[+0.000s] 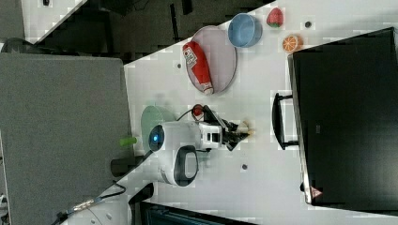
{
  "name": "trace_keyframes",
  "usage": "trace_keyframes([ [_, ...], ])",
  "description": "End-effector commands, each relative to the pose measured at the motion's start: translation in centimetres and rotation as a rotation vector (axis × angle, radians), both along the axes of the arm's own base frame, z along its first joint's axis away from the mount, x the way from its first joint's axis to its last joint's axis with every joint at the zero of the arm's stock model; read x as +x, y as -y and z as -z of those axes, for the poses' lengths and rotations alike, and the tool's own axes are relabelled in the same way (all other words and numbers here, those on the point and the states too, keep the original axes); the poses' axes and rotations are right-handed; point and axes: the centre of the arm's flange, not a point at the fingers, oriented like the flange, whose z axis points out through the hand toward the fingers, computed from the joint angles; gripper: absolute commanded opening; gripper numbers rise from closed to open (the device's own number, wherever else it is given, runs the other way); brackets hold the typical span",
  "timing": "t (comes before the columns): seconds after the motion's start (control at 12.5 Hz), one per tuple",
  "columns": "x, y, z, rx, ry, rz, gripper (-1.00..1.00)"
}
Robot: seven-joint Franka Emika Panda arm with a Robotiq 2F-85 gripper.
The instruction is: Pick banana from table and place on oven.
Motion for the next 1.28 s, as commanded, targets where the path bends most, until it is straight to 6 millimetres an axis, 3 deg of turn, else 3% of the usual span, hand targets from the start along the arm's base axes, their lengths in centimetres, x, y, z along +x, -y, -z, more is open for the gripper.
trace_keyframes([
  [0.08, 0.5, -0.2, -1.9, -0.01, 0.042, 0.023, -0.64],
  [0.24, 1.6, -0.6, -5.1, -0.008, 0.106, 0.017, -0.64],
  [0.4, 2.3, -0.8, -10.1, -0.005, 0.164, 0.014, -0.64],
  [0.72, 1.8, -1.3, -23.7, 0.005, 0.159, 0.003, -0.64],
  [0.96, 0.1, -1.3, -32.0, 0.011, 0.086, 0.003, -0.64],
  [1.28, -1.2, 1.8, -39.2, 0.027, 0.082, 0.043, -0.64],
])
